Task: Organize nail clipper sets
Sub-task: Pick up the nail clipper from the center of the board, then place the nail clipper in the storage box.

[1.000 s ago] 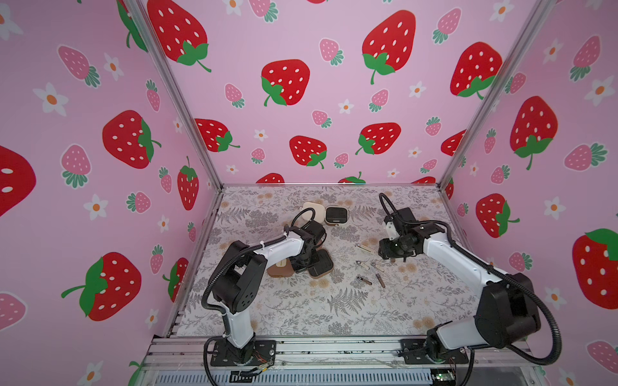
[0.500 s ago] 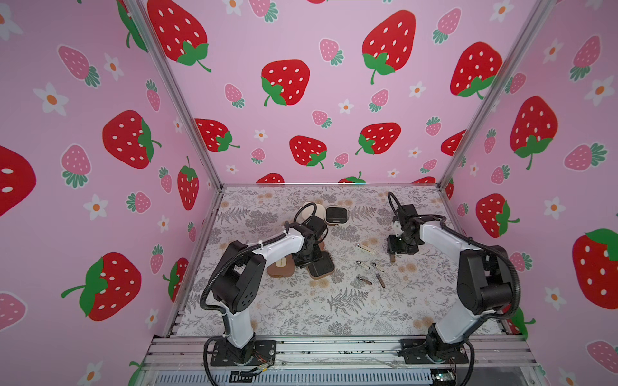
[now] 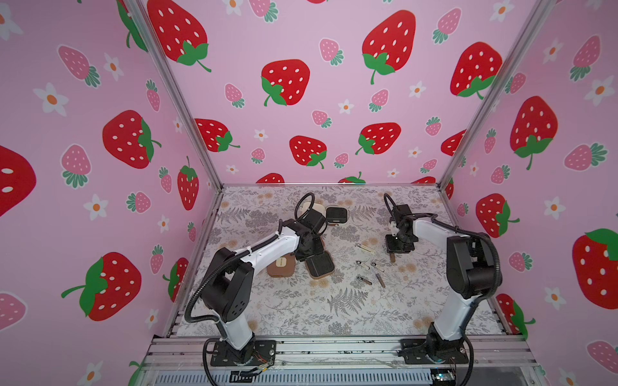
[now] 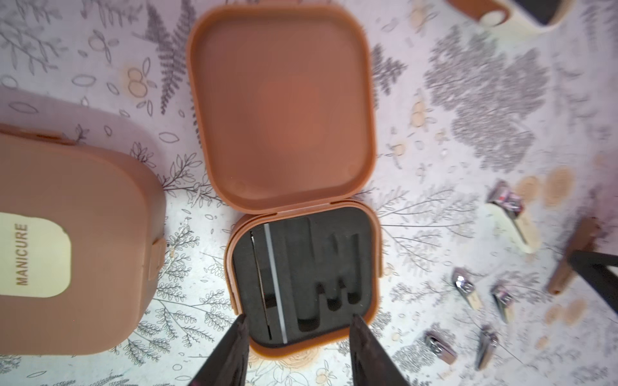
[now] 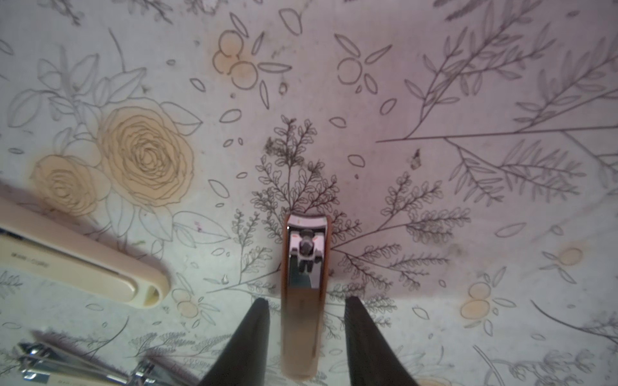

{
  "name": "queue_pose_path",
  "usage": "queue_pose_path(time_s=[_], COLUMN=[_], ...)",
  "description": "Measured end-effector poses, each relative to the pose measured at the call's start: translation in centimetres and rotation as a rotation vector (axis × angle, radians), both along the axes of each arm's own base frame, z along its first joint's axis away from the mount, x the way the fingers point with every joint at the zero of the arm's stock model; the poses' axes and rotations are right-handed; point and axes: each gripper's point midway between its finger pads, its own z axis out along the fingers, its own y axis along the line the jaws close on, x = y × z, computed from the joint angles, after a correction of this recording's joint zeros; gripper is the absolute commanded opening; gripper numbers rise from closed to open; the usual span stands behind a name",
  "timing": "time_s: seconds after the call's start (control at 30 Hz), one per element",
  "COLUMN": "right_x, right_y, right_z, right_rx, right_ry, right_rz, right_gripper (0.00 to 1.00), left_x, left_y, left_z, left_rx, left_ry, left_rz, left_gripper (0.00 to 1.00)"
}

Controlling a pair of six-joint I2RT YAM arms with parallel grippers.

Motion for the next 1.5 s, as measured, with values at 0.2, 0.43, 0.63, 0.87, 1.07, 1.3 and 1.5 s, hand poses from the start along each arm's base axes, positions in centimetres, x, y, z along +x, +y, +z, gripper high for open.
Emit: queue_pose_path(time_s=[0.2, 0.43, 0.63, 0.87, 1.07, 1.3, 1.5], right_x=[0.2, 0.4, 0.2, -1.0, -3.2, -5.7, -6.5], right_y=[-0.2, -0.2, -0.3, 0.7, 5.4, 13.4, 20.3], right_z=[-0.3, -0.3, -0.1, 3.6, 7.2, 10.2, 9.7], right_rx=[-0.011, -0.013, -0.013, -0.015, 0.008, 0.067, 0.103], right_ry=[-0.002, -0.012, -0.013, -0.07, -0.114, -0.143, -0.127], right_rz=[-0.008, -0.025, -0.026, 0.011, 0.121, 0.267, 0.349], right_gripper=[0.28, 0.17, 0.17, 0.17, 0.17, 0.17, 0.17], left_x=[0.2, -0.1, -0.4, -0.6, -1.2, -2.0, -2.3], left_y=[-0.1, 0.1, 0.3, 1.5, 3.4, 4.8, 5.4], left_z=[1.8, 1.6, 2.6, 3.9, 3.1, 3.1, 3.6], left_rx=[-0.037, -0.033, -0.047, -0.067, -0.085, -0.112, -0.132], left_ry=[-0.074, -0.086, -0.128, -0.179, -0.175, -0.184, -0.202], left_rz=[-0.025, -0.048, -0.071, -0.07, -0.037, -0.014, -0.009], left_gripper=[0.49, 0.48, 0.48, 0.47, 0.47, 0.46, 0.46])
